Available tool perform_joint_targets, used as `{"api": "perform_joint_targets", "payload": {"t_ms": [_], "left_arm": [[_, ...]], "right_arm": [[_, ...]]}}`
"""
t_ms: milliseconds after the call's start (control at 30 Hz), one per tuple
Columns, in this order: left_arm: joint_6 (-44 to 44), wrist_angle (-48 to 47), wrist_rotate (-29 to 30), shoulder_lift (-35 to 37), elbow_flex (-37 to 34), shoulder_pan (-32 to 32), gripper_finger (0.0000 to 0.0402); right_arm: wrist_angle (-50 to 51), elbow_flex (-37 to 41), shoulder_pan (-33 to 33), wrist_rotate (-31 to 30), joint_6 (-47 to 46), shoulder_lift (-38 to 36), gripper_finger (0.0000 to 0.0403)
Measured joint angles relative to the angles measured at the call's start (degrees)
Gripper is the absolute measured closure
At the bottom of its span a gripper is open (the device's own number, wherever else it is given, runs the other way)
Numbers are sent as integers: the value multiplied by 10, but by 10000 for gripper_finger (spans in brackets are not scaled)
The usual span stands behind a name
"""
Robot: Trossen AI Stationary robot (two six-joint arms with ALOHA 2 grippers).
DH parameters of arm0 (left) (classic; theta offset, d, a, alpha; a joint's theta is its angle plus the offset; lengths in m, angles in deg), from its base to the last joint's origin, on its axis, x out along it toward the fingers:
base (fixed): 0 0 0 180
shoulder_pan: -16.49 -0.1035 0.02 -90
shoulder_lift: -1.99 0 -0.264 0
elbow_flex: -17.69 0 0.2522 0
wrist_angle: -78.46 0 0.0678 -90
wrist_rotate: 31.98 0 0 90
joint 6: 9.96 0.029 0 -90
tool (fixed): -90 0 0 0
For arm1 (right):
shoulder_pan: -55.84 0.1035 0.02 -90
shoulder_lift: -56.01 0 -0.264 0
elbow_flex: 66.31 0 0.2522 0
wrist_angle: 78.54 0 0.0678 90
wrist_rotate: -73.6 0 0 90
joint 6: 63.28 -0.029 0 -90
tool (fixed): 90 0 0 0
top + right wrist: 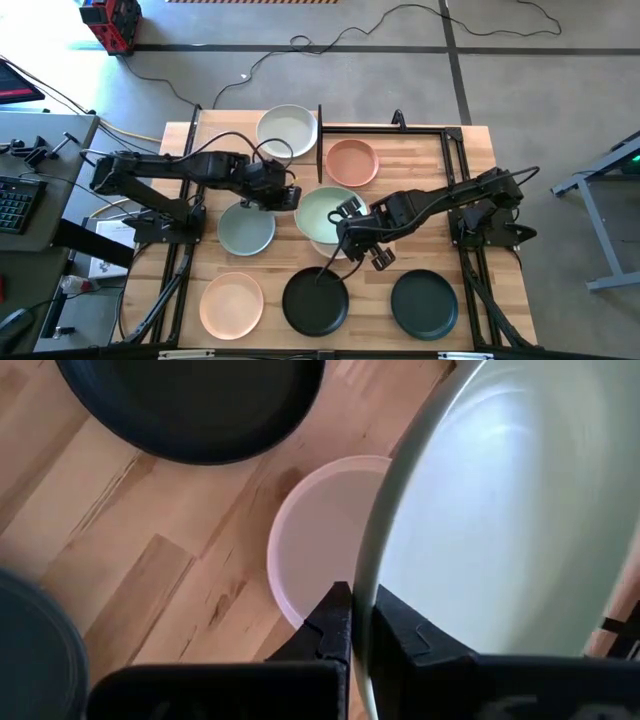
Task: Place and stack plates onto a shelf
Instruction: Stack the green plate on top of the white plate on the shelf
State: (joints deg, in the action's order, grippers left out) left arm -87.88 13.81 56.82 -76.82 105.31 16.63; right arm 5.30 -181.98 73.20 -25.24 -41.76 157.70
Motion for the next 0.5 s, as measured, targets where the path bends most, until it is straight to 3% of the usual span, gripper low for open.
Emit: {"api": "perform_joint_targets", "payload": {"t_ms": [300, 500], "left_arm": [[-1, 17, 0, -28, 0, -1, 312], [-14, 26, 0, -40, 0, -1, 312]], "right_arm": [[-5, 0, -1, -2, 5, 0, 403], [-5, 0, -1, -34, 6, 0, 403]]}}
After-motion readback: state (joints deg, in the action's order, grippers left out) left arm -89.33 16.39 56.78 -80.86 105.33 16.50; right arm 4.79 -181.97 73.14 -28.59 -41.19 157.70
